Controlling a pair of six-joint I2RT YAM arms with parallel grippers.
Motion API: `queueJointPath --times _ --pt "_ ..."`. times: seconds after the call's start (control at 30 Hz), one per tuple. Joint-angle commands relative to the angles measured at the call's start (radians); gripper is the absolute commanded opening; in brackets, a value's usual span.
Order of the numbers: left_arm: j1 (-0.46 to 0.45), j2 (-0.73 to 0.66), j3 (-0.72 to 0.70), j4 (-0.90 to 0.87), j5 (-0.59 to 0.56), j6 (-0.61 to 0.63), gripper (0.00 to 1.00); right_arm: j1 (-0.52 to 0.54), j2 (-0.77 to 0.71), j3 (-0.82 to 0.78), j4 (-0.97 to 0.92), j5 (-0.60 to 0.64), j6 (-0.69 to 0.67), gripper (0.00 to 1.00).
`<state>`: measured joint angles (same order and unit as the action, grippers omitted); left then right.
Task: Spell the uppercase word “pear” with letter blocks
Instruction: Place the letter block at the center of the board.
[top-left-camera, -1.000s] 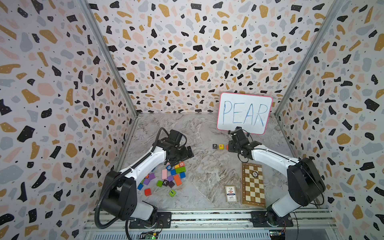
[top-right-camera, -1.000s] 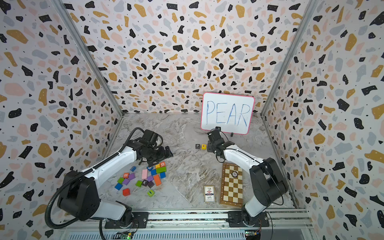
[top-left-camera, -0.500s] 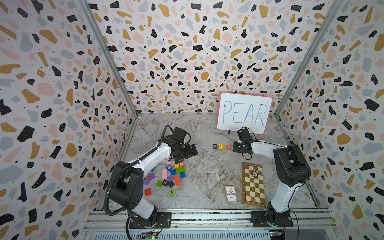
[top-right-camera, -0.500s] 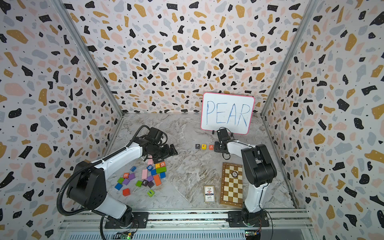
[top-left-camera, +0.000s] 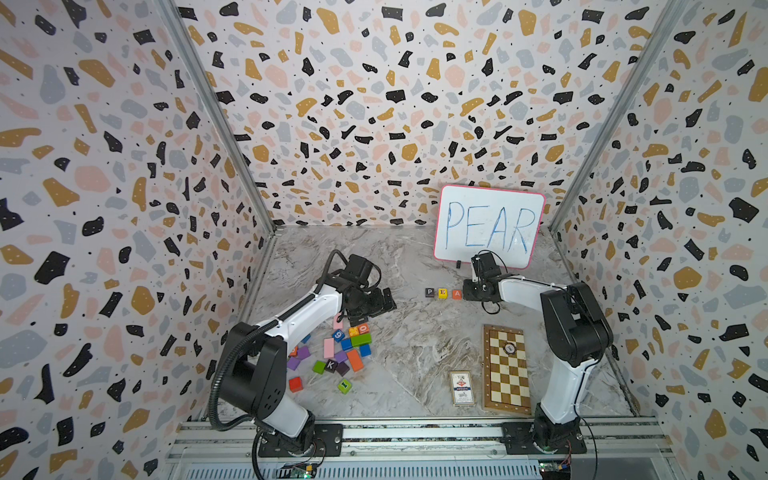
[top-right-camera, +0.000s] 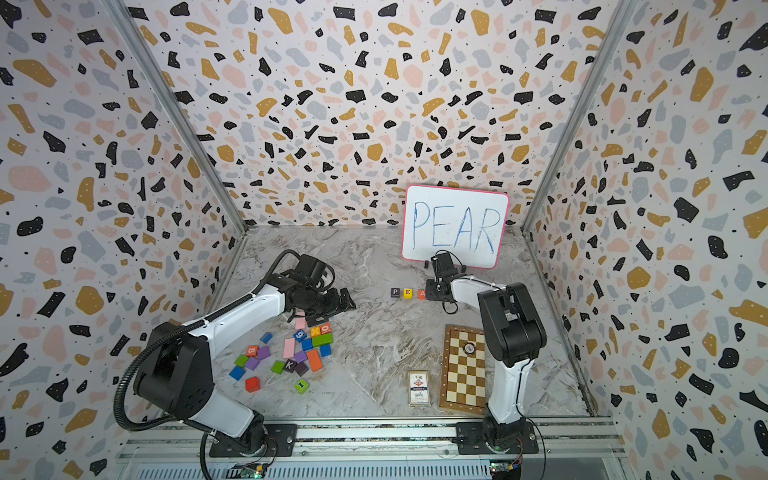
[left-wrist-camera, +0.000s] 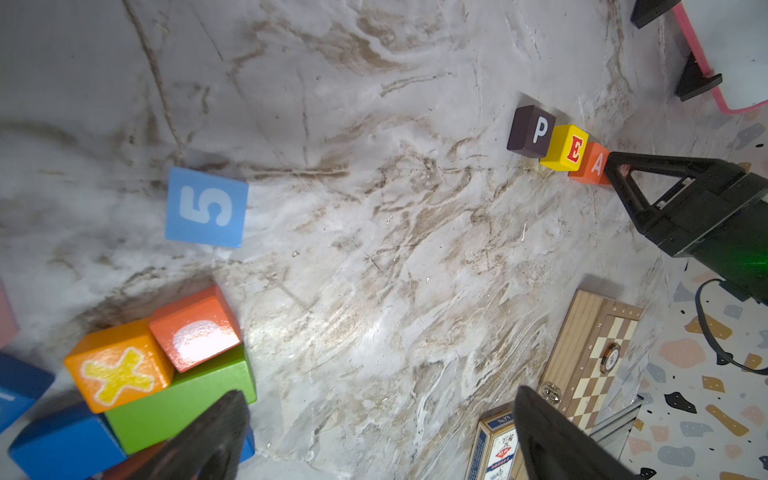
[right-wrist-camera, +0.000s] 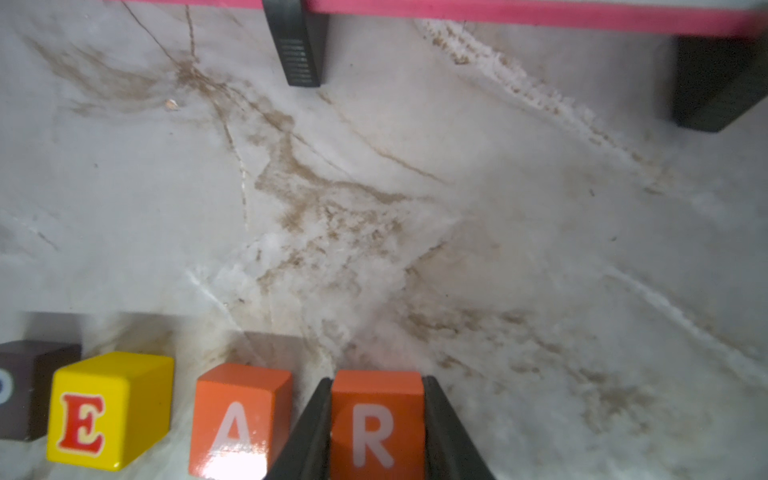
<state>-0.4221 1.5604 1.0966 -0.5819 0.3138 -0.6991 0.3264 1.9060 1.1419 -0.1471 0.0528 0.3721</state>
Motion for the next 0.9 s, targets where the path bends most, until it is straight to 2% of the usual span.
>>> queueJointPath --times 0.0,0.5,0.87 --pt "-0.004 0.0 0.019 0.004 0.007 0.007 0.99 -0.006 -0.004 0.02 -0.059 0.012 -0.013 0.34" --pt "-0.004 -0.006 0.005 0.014 0.005 0.0 0.99 -0.007 0.0 0.024 -0.077 0.032 -0.002 0.37" --pt "-0.003 -0.003 0.0 0.021 0.008 -0.004 0.99 -0.009 0.002 0.03 -0.078 0.021 0.009 0.45"
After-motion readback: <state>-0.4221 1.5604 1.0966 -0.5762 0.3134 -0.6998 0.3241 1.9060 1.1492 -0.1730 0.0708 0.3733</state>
